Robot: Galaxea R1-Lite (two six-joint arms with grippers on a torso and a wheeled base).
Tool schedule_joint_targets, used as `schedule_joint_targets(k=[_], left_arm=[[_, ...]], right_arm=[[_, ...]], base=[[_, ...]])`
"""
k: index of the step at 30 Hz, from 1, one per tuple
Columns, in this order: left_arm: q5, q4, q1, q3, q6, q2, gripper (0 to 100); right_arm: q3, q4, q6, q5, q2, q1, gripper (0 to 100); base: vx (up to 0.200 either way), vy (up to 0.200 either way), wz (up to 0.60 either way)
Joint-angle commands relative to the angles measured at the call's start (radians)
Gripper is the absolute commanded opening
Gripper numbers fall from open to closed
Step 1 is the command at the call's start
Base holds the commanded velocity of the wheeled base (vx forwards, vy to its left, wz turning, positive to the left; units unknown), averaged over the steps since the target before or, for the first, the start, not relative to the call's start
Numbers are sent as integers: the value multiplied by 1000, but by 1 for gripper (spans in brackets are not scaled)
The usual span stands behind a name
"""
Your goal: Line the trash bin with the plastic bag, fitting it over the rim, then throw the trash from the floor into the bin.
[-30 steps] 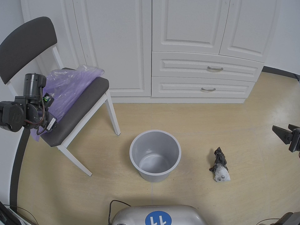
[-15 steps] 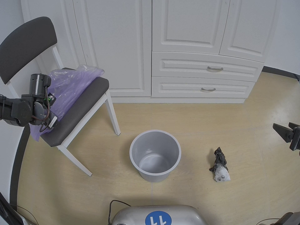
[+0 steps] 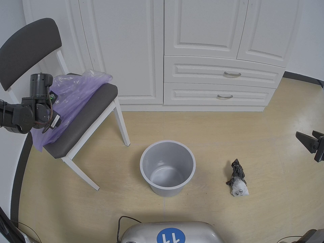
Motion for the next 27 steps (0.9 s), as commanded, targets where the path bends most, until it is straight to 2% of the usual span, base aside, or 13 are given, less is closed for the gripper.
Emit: schedule_joint_targets(k=[1, 10, 12, 18, 27], left_arm=[[1, -13, 24, -6, 9, -63, 100], [-2, -21, 47, -13, 2, 9, 100], [-5, -57, 47, -1, -3, 51, 100], [-9, -114, 38, 19, -6, 61, 100], [-11, -119, 41, 6, -6, 87, 100]], right_arm=[[-2, -1, -5, 4, -1, 3, 100], [1, 0, -6, 10, 11, 32, 100], [1, 0, -8, 11, 11, 32, 100], [8, 0, -9, 13, 14, 34, 100], [16, 0, -9, 27, 38, 34, 100]], base=[[0, 0, 0], [0, 0, 0], [0, 0, 0], [0, 0, 0], [0, 0, 0]])
